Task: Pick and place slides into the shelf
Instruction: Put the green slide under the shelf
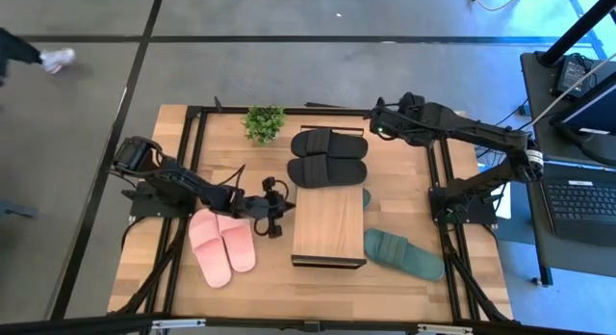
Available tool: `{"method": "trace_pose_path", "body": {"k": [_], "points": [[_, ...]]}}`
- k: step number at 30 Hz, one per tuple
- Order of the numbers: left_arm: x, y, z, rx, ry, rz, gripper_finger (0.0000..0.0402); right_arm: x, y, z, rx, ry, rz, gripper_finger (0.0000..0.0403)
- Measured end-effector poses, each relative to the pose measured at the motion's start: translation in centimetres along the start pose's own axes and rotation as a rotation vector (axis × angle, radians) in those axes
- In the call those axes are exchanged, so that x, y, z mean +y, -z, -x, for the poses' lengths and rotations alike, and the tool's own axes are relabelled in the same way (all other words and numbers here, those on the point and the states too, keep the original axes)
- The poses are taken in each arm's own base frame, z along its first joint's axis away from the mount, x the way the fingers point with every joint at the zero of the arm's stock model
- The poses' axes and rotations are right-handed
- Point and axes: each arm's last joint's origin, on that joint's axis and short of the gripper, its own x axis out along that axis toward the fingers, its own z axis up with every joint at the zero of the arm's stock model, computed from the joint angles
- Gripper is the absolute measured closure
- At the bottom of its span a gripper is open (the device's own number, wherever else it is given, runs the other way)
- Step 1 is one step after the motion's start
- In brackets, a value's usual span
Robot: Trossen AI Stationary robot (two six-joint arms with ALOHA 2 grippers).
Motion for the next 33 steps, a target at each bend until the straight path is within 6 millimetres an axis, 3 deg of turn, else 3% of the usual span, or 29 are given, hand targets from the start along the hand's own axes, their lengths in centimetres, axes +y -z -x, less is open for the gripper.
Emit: {"method": "trace_pose_path", "body": {"k": [14,21,25,33], "points": [[-0.4,0.2,0.4,0.012,0.086,0.043,0.0398,2.9,3.8,5.4,-0.386,-0.23,0.638,0.0134],[0.3,-1.0,2.8,0.033,0.092,0.025,0.0398,3.5,5.0,7.3,-0.493,-0.279,0.86,0.0134],[1.4,-2.3,5.2,0.012,0.072,0.032,0.0398,4.0,5.2,8.8,-0.538,-0.342,0.911,0.0134],[2.9,-4.6,8.5,-0.127,0.04,0.089,0.0398,4.3,3.7,12.8,-0.556,-0.526,0.824,0.0134]]}}
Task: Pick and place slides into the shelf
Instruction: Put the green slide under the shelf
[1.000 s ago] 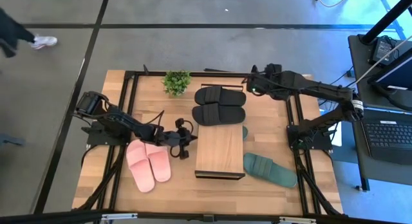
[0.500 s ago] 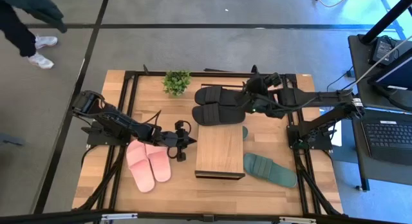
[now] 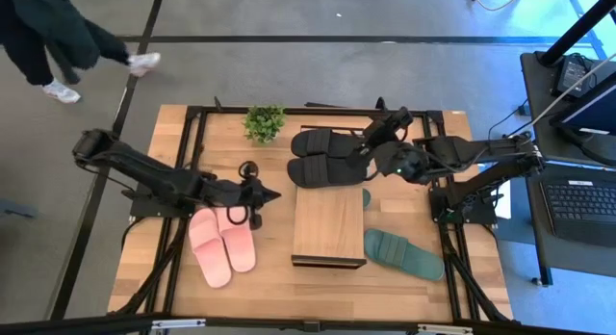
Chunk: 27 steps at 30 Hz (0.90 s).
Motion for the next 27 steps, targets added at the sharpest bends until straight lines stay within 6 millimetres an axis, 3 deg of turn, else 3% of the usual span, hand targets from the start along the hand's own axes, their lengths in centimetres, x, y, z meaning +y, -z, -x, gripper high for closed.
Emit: {"method": "trace_pose_path", "body": {"k": [6,9,15,27], "points": [[0.4,-1.1,1.3,-0.067,0.01,0.033,0.0398,0.3,0.0,1.1,0.009,-0.065,0.034,0.0134],[0.7,-1.5,2.0,-0.093,0.016,0.046,0.0398,0.9,1.1,1.9,0.061,-0.121,0.137,0.0134],[1.0,-1.9,2.6,-0.122,0.009,0.035,0.0398,2.1,3.5,3.6,0.191,-0.19,0.183,0.0134],[2.6,-2.2,2.0,-0.129,-0.097,0.029,0.0398,2.6,6.5,6.3,0.788,-0.366,-0.254,0.0134]]}}
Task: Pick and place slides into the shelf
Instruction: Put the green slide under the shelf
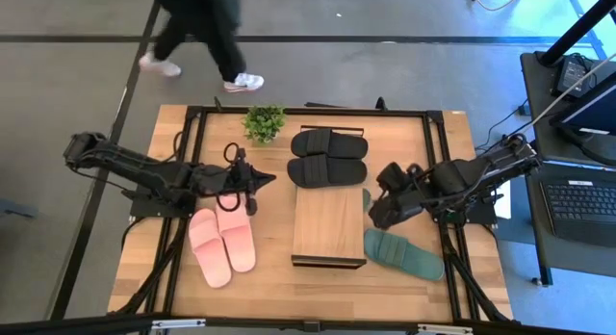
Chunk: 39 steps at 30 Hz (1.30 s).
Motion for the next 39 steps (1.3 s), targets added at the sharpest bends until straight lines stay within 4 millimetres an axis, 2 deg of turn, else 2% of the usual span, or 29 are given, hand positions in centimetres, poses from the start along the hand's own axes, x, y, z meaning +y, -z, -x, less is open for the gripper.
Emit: {"method": "trace_pose_path", "body": {"k": [6,14,20,26,31,39], "points": [[0.9,-0.1,-0.4,0.001,-0.046,-0.031,0.0398,0.5,2.1,0.7,0.19,-0.057,0.04,0.0134],[1.2,-0.1,-0.5,0.001,-0.06,-0.019,0.0398,0.3,5.0,1.1,0.185,0.035,0.114,0.0134],[1.2,-0.1,-0.5,-0.001,-0.058,0.065,0.0398,0.5,7.6,-1.5,0.255,0.102,-0.074,0.0134],[1.2,-0.2,-0.5,-0.006,-0.057,0.166,0.0398,1.5,11.7,-3.6,0.276,0.025,-0.14,0.0134],[1.1,-0.1,-0.5,-0.006,-0.05,0.239,0.0398,1.5,15.1,-4.2,0.195,-0.024,-0.219,0.0134],[1.1,-0.2,-0.5,-0.007,-0.045,0.245,0.0398,0.3,19.7,-5.8,0.083,-0.106,-0.423,0.0134]]}}
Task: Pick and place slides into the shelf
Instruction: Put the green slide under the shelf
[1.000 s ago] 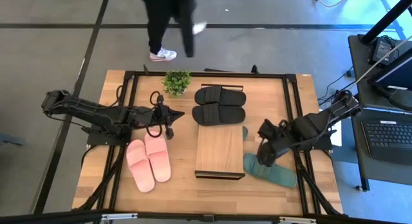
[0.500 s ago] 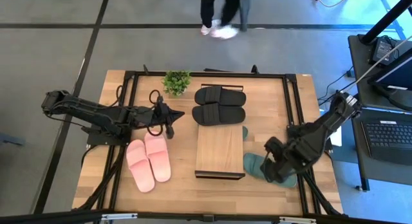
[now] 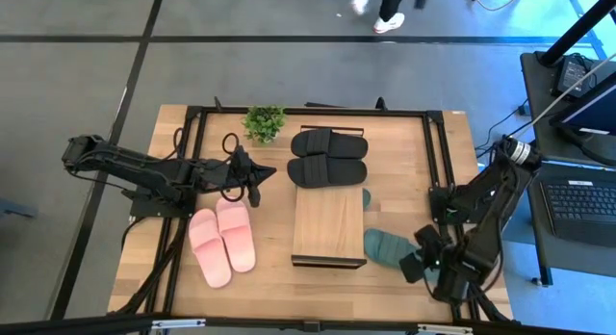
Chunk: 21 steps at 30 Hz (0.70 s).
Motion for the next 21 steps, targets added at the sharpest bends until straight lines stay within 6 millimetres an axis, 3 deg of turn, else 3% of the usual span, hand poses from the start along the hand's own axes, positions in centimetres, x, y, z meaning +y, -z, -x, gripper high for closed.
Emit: {"method": "trace_pose_path", "body": {"k": [5,16,21], "points": [[0.0,0.0,0.0,-0.003,0.001,0.002,0.0398,-1.5,0.5,-1.9,-0.005,-0.006,-0.009,0.0134],[0.0,0.0,0.0,-0.003,0.001,0.003,0.0398,-2.7,1.2,-5.0,0.067,-0.107,-0.123,0.0134],[0.0,0.0,0.0,-0.003,0.001,0.002,0.0398,-2.6,1.2,-5.8,-0.004,-0.258,-0.174,0.0134]]}}
